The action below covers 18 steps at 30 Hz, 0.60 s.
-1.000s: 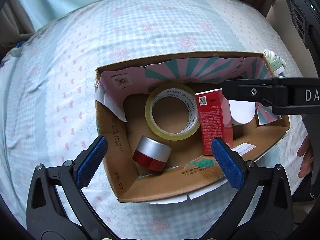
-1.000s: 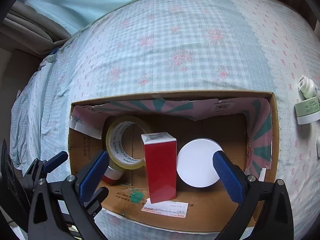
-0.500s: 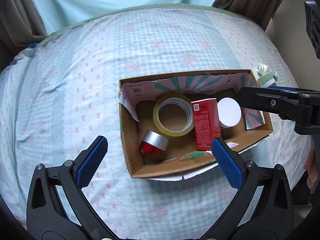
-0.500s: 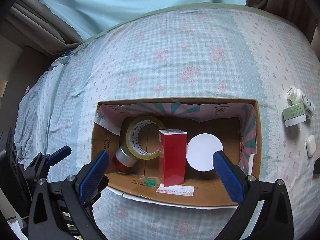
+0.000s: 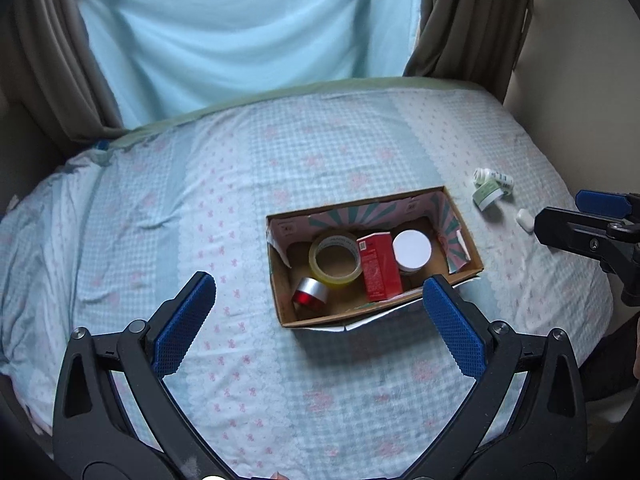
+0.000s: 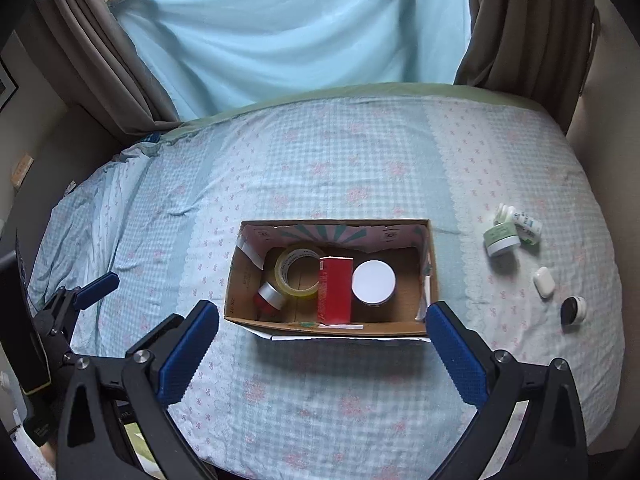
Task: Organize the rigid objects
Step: 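Move both tools toward the white bottle, green jar and white case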
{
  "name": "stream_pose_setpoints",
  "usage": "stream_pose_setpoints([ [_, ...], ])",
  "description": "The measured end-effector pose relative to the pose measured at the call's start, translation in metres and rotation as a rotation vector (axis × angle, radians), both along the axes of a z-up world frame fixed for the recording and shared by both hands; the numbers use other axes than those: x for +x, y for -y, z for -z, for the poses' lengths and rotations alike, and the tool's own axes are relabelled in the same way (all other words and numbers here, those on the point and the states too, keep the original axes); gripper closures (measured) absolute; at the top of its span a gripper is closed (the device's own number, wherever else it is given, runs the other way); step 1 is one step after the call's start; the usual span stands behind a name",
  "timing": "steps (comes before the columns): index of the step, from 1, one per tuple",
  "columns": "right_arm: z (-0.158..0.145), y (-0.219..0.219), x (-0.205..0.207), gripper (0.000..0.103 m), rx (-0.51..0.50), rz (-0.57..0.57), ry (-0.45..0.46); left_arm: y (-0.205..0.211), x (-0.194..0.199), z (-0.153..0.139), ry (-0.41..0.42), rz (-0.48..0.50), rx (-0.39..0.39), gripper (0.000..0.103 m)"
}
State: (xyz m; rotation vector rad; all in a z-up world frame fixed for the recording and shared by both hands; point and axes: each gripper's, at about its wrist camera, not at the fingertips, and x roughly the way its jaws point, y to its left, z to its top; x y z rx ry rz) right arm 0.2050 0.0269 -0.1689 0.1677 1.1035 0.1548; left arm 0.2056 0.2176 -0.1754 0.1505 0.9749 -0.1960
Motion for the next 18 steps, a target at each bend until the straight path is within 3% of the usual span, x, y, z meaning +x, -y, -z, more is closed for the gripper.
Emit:
stream_pose_setpoints([
  [9,-0.035,0.095,-0.052,0.0,-0.049,0.123,0.036,0.086,-0.021,-0.046,0.08,0.041,-0.058,0.0],
  [12,-0.036,0.138,-0.063,0.0,-0.078,0.151,0.033,0.128,-0.025,-0.048,0.102,0.022,-0.043,0.0],
  [18,-0.027,0.232,-0.081,0.0,-0.156,0.194,0.009,0.215,-0.018,-0.034,0.066,0.016,-0.068,0.0],
])
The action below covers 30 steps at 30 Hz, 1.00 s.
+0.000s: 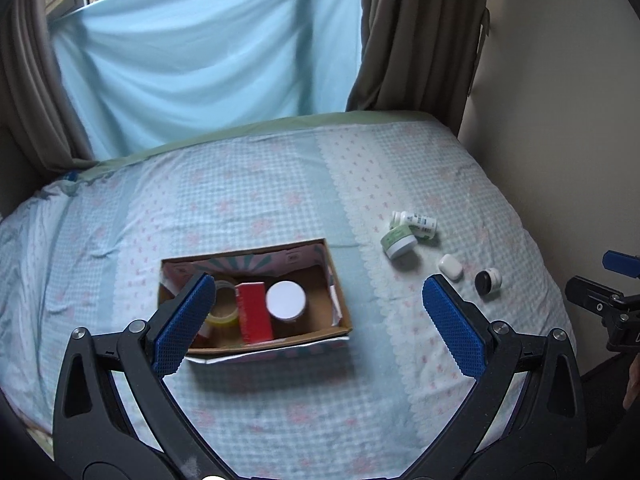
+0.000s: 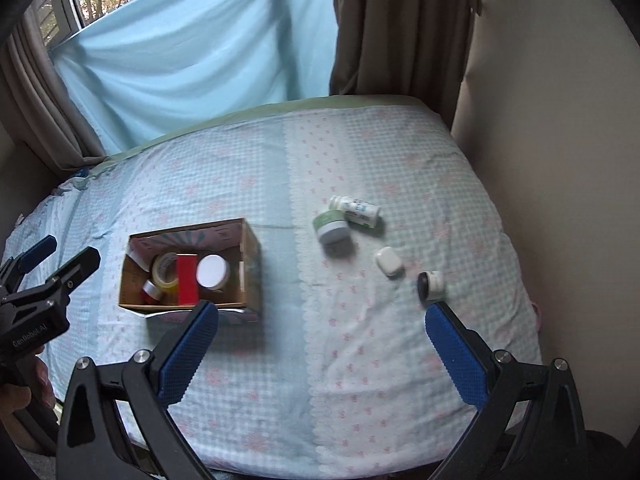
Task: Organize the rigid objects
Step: 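Move both tools toward the white bottle, green jar and white case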
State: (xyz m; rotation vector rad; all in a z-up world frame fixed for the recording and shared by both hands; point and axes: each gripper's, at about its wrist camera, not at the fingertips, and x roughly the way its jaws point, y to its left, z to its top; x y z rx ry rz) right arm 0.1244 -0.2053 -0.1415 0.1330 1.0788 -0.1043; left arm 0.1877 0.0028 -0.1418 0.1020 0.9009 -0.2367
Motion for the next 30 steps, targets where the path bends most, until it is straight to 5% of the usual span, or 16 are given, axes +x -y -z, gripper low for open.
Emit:
stream_pose_setpoints([
  [5,0.014,0.065,-0.005,0.0,0.0,0.033,0.006,0.068,0.021,0.02,-0.034,0.047,0.001,0.0],
  [11,0.047,0.117,0.004,0.0,0.024,0.092,-0.015,0.138,0.06,0.058,-0.066,0.167,0.094,0.0],
  [21,0.135,0.158,0.041,0.0,0.021,0.212,-0.067,0.22,0.15,0.174,-0.182,0.429,0.261,0.0],
  [30,0.229,0.165,0.08,0.007,-0.01,0.212,-0.139,0.254,0.177,0.272,-0.247,0.645,0.382,0.003],
])
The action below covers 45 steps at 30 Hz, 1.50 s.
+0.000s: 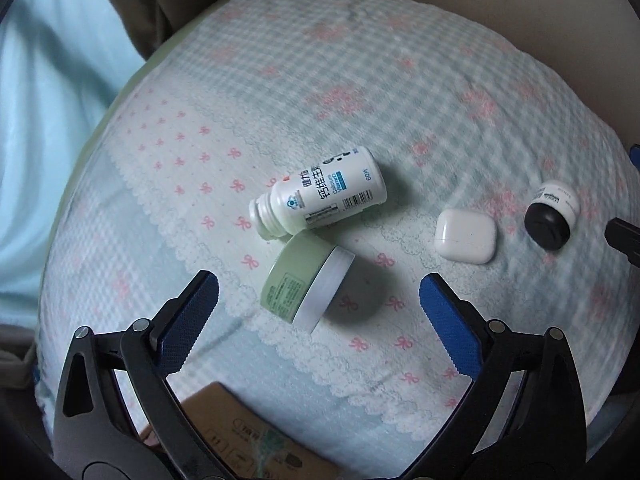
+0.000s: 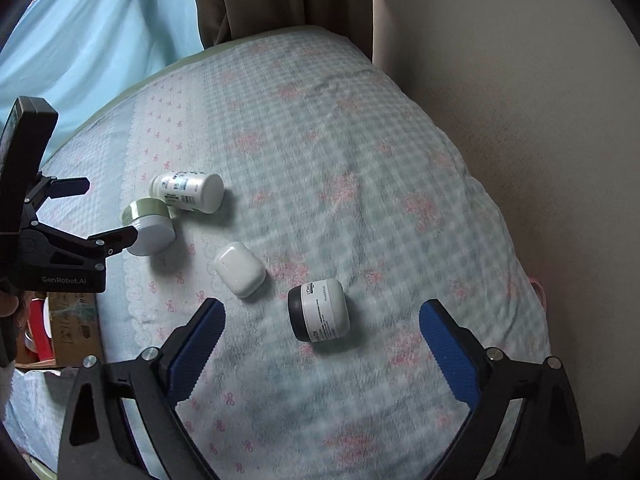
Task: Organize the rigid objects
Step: 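Grasp the green-and-white jar with the left tool while the right tool grasps the black-lidded jar, then carry the green jar and black-lidded jar over the cardboard box with both tools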
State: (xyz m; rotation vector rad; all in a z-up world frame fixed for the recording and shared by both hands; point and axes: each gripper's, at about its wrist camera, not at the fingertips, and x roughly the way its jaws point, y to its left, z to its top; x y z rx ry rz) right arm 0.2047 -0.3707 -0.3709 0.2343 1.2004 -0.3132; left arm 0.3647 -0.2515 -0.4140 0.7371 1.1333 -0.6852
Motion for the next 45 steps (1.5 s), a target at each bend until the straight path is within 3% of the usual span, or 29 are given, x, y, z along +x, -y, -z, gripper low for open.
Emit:
stream_pose_setpoints([
  [2,0.019,0.001,0.006,0.013,0.005,-0.006,-0.022,0.003,0.005,0.015,-0.015,0.022,0.011,0.003],
  [10,0.068,-0.004,0.016,0.019,0.02,-0.012,-0.095,0.006,0.026,0.061,-0.088,0.069,0.019,0.009],
  [12,0.076,-0.003,0.017,0.023,0.026,-0.011,-0.111,0.004,0.033,0.068,-0.129,0.065,0.011,0.028],
  [16,0.088,0.0,0.019,0.027,0.032,0.004,-0.128,0.001,0.045,0.079,-0.185,0.045,-0.003,0.034],
  [18,0.091,0.001,0.02,0.027,0.031,0.011,-0.134,-0.001,0.05,0.082,-0.225,0.032,-0.024,0.048],
  [21,0.095,0.001,0.024,0.03,0.02,0.003,-0.147,-0.003,0.052,0.084,-0.237,0.038,-0.032,0.054],
  [25,0.104,-0.001,0.027,0.053,0.036,-0.002,-0.177,-0.006,0.047,0.087,-0.225,0.044,-0.024,0.056],
  [27,0.105,-0.003,0.027,0.054,0.026,0.003,-0.168,-0.007,0.049,0.087,-0.227,0.031,-0.029,0.057],
  [38,0.084,0.004,0.021,0.054,0.053,0.012,-0.145,-0.029,0.024,0.046,-0.213,-0.052,-0.071,0.061],
  [45,0.032,0.008,0.007,0.055,0.069,0.027,-0.086,-0.044,0.002,-0.02,-0.192,-0.13,-0.163,0.061],
])
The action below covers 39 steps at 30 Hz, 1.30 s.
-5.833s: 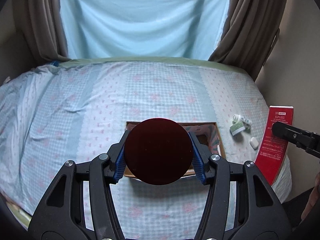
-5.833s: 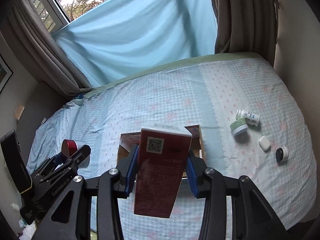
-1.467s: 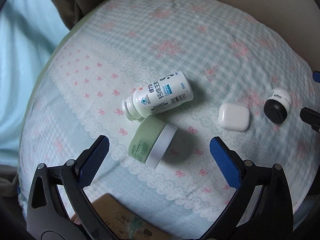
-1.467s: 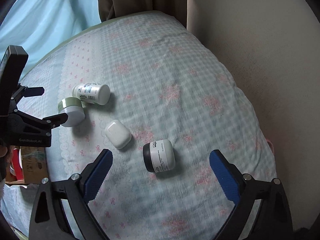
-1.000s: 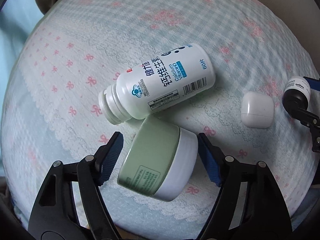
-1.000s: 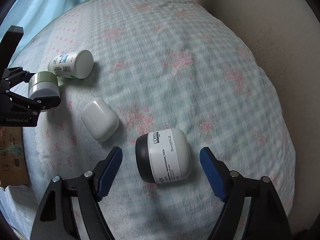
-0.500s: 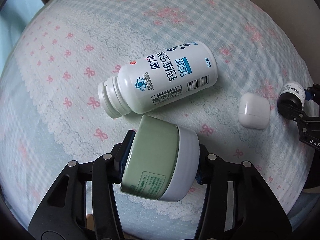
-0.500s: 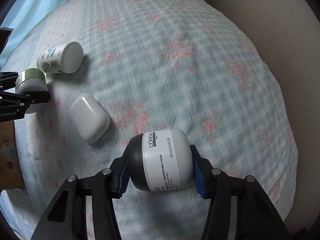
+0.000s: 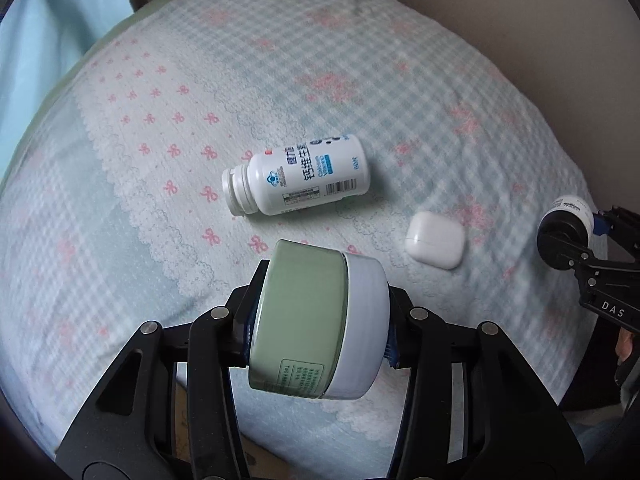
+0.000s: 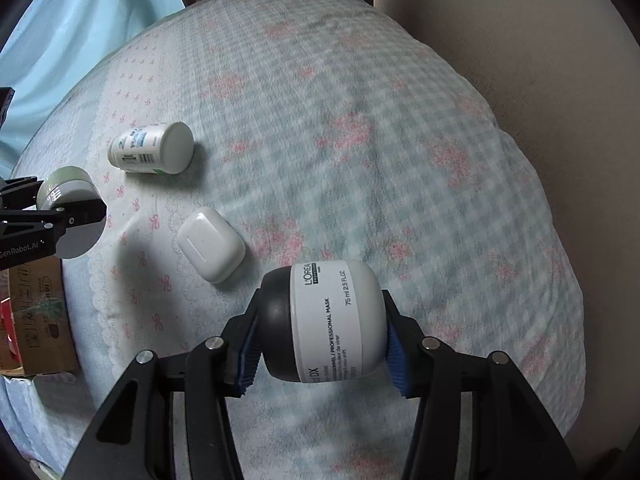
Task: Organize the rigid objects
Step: 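Carry the green jar and black-lidded jar over the cardboard box with both tools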
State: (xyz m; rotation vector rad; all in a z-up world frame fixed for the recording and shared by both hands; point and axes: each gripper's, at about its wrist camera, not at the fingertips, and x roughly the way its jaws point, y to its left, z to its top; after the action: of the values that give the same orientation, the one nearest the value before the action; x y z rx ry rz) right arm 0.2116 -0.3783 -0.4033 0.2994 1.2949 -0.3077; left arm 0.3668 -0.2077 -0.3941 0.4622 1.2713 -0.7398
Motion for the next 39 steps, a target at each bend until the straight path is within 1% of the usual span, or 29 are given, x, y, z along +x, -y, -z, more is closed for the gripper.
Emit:
stream_pose_setpoints([
  [6,-0.074,-0.001,-0.014,0.055,0.008,-0.009,0.064,-0.004,-0.028,-0.078,0.056,-0.117,-0.1,0.061],
  [11,-0.136,-0.019,-0.016,0.055,-0.021,-0.121,0.12,-0.022,-0.055,-0.14,0.121,-0.207,-0.162,0.061],
  [16,-0.19,-0.044,-0.019,0.055,-0.018,-0.242,0.18,-0.061,-0.083,-0.194,0.168,-0.309,-0.194,0.061],
  [18,-0.206,-0.059,-0.017,0.055,-0.014,-0.298,0.2,-0.081,-0.093,-0.211,0.186,-0.356,-0.205,0.061],
  [21,-0.225,-0.085,-0.016,0.055,0.024,-0.364,0.23,-0.117,-0.107,-0.233,0.219,-0.419,-0.208,0.061],
  [24,-0.239,-0.117,-0.013,0.055,0.049,-0.427,0.267,-0.157,-0.117,-0.249,0.239,-0.476,-0.224,0.061],
  [26,-0.247,-0.141,-0.012,0.055,0.057,-0.465,0.286,-0.182,-0.125,-0.257,0.258,-0.508,-0.215,0.061],
  [28,-0.254,-0.165,-0.01,0.055,0.084,-0.494,0.299,-0.21,-0.134,-0.261,0.27,-0.54,-0.206,0.061],
  [30,-0.259,-0.191,-0.009,0.055,0.099,-0.527,0.306,-0.24,-0.138,-0.262,0.265,-0.579,-0.214,0.061],
  [33,-0.264,-0.229,-0.006,0.055,0.11,-0.562,0.299,-0.282,-0.137,-0.258,0.241,-0.624,-0.222,0.061],
  [39,-0.253,-0.296,0.004,0.055,0.131,-0.55,0.264,-0.353,-0.126,-0.235,0.191,-0.625,-0.219,0.062],
])
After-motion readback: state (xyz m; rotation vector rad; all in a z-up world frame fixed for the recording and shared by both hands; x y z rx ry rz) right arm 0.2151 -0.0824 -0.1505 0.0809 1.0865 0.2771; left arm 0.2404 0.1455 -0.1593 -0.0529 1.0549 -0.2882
